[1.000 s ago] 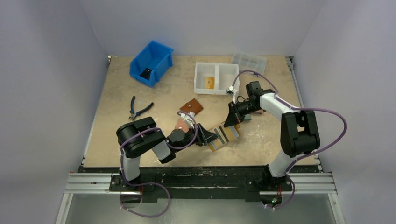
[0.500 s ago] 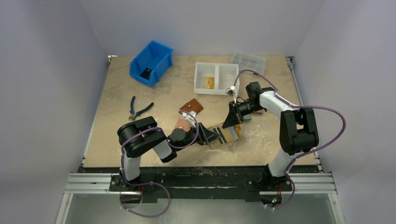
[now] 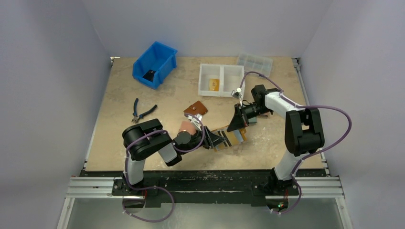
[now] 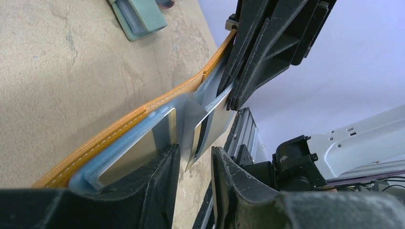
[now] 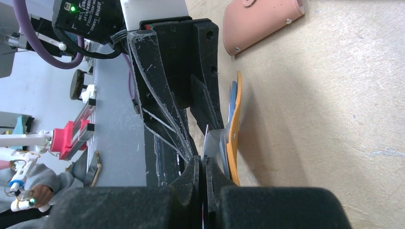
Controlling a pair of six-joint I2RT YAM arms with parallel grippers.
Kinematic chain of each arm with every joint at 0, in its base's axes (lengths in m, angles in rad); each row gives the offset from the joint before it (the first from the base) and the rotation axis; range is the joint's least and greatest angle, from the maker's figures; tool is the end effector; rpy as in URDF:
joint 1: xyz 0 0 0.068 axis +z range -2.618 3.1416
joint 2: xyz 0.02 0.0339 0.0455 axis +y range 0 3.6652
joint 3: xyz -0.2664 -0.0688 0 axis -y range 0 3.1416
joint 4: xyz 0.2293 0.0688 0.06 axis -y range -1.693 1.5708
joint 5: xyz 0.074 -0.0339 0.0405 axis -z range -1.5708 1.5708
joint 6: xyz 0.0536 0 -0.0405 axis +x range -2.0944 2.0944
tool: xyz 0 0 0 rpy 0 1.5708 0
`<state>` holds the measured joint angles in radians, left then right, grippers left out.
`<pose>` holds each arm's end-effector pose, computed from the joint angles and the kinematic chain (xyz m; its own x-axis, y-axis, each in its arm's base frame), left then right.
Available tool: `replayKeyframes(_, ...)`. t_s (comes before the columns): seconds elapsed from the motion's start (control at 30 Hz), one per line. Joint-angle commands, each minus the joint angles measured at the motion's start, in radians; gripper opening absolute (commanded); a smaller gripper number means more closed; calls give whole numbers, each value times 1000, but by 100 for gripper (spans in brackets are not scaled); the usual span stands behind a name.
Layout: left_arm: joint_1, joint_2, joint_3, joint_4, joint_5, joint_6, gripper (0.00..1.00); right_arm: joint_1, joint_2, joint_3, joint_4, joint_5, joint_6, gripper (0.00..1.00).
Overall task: Take the credit cards out of the card holder
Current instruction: Remove the credit card from the card holder.
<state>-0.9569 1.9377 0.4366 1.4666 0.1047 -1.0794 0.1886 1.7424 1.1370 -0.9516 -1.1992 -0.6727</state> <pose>0.1790 -0.2637 0.1332 -0.7792 -0.4165 -0.4684 0.3945 0.2549 -0.8829 0.2750 0.1033 0.2014 -0.7179 -0.3674 -0.5913 -0.6751 0.1603 0.7201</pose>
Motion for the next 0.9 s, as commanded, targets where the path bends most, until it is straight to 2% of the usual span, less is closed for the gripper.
replayKeyframes(0.0,-3,16,16,232,3,38,33,0,7,38,-56,-74,-32,0)
replayKeyframes(0.7,-8,12,21,312,20,66,28,2,31,43,-73,-62,-54,0)
replayKeyframes(0.8,-8,17,25,311,20,65,22,0,31,43,-73,-62,-56,0)
replayKeyframes(0.87,-8,20,30,311,26,65,11,1,31,43,-75,-62,-56,0)
